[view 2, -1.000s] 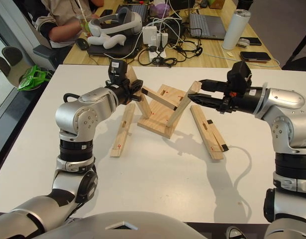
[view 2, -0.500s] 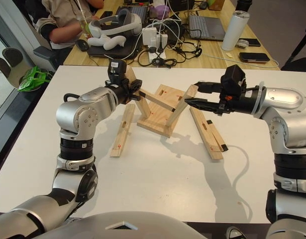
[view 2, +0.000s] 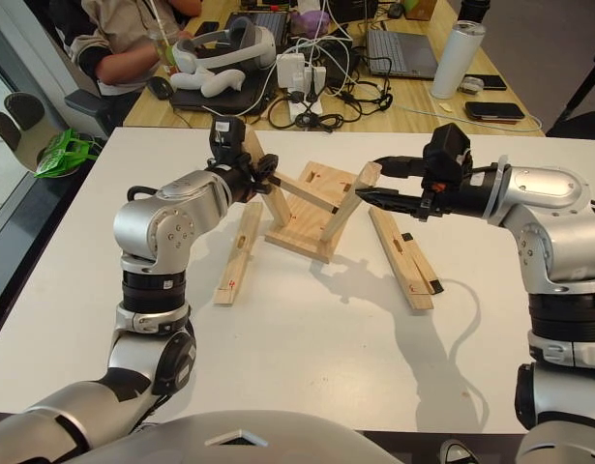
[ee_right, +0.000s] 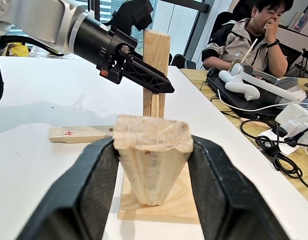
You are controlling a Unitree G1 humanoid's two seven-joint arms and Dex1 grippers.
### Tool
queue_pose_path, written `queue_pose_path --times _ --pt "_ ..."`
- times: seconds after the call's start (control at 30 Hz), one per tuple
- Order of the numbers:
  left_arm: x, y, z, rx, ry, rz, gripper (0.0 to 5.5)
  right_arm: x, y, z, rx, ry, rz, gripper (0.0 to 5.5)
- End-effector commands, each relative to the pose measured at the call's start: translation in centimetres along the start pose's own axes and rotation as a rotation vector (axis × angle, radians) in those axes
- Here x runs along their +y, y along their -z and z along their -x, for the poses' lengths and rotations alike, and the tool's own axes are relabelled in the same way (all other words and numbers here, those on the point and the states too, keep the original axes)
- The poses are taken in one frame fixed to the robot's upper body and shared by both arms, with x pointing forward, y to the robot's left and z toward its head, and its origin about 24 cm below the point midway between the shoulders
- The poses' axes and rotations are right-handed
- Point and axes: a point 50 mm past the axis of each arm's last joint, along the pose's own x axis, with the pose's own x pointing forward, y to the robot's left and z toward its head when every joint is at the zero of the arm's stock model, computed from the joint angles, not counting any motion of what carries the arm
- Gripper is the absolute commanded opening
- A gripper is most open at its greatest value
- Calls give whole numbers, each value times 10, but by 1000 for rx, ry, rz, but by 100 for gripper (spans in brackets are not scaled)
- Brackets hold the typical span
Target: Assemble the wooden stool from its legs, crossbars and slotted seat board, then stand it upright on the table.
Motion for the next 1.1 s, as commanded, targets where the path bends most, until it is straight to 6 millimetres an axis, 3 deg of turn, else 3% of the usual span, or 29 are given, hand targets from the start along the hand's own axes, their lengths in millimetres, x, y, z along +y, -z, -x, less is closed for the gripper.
queue_pose_path --times 0.03,0.27,0.47,0.77,0.93,1.1 --pt "-7 5 -2 22 32 49 190 0 16 -10 78 7 -36 204" --pt "-14 20 -3 73 26 -20 190 -8 15 -16 90 56 -40 204" --pt "-8 37 -9 134 -33 -228 190 -17 8 -19 54 109 -59 204" --pt "-6 46 -13 125 -60 -506 190 -24 17 -28 46 246 -146 204" --pt "-9 37 -14 63 -60 -455 190 -26 15 -31 -60 296 -239 205" --pt "-4 24 -11 -8 -62 -273 190 -38 -12 -19 -272 300 -300 205"
